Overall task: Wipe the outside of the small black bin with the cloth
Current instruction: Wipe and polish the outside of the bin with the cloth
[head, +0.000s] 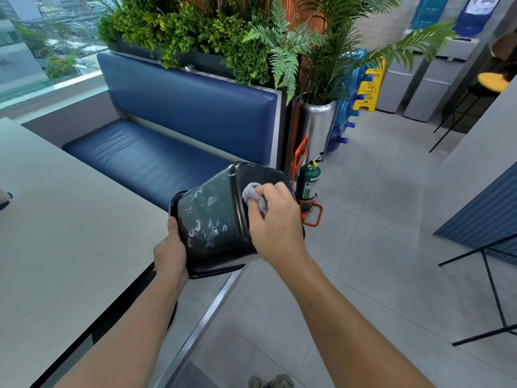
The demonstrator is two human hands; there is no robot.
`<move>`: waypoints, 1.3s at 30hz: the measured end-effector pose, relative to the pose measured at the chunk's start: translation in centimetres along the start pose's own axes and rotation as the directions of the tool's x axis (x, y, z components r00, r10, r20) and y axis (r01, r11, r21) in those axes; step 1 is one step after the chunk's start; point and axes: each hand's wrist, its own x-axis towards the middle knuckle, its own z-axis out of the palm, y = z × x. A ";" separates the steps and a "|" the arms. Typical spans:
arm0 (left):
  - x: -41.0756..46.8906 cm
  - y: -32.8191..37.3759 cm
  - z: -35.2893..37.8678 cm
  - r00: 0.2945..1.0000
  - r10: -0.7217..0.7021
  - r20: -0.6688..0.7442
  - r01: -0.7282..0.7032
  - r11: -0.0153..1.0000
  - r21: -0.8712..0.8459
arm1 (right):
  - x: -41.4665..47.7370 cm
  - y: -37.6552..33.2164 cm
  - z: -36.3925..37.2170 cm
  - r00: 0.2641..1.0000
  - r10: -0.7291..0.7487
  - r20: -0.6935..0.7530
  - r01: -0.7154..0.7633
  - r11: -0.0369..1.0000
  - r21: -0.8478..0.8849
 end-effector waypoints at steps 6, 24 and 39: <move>-0.2 2.2 -0.1 0.996 0.060 -0.061 -0.057 0.997 0.053 | -1.4 2.1 -2.3 0.986 -0.014 0.164 0.016 1.000 -0.014; -5.4 1.4 0.7 0.919 -0.112 0.377 0.157 0.983 -0.092 | -3.2 6.6 -3.1 0.992 0.114 -0.055 -0.121 0.984 -0.128; -6.1 1.5 1.7 0.983 0.096 0.157 -0.078 0.990 -0.114 | -2.4 5.9 3.2 0.990 0.141 -0.003 -0.141 0.990 -0.019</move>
